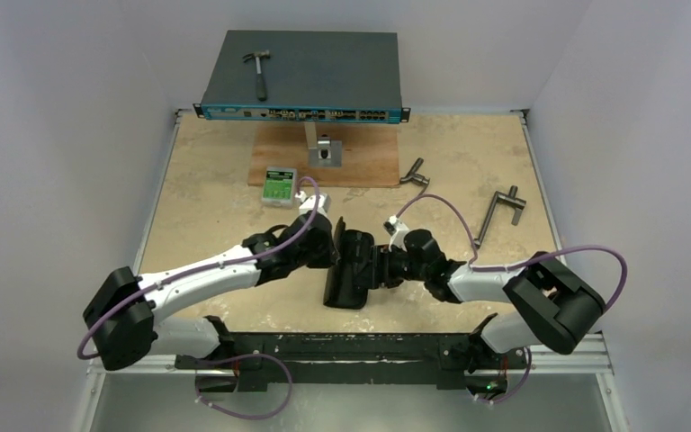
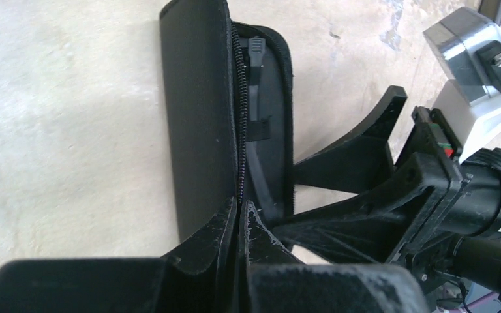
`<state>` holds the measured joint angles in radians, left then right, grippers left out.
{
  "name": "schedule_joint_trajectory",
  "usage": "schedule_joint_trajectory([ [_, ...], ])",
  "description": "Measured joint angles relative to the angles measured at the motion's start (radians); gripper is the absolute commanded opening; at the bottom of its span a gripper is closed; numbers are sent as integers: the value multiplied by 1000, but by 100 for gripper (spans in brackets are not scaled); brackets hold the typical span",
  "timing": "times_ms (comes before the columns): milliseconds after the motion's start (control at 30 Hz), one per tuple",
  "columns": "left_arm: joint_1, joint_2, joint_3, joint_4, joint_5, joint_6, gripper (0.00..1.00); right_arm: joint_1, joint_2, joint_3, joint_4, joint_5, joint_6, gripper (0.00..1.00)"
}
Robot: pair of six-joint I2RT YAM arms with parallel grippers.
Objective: Sort the hair-cutting tools
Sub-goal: Close the hairdressing tool bag at the center of the board.
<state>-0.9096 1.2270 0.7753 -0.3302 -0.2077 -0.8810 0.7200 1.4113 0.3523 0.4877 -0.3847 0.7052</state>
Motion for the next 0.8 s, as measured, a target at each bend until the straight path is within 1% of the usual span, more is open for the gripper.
schedule_joint_trajectory([
  [133,-26,106,62,31,21,27,0,0,-28,-22,2,2,13,64],
  [200,-35,151,83,47,35,32,0,0,-70,-31,-32,19,15,65],
  [400,-54,256,126,97,82,37,0,0,-283,-33,-204,167,33,67],
  [433,-56,272,131,105,90,37,0,0,-317,-33,-235,195,39,70],
  [533,-68,309,141,127,106,40,0,-8,-396,-34,-311,264,60,73],
  [667,-82,347,150,152,118,56,0,-64,-468,-35,-374,316,77,73],
  [800,-95,378,150,190,127,66,0,-131,-466,-35,-386,325,79,73],
])
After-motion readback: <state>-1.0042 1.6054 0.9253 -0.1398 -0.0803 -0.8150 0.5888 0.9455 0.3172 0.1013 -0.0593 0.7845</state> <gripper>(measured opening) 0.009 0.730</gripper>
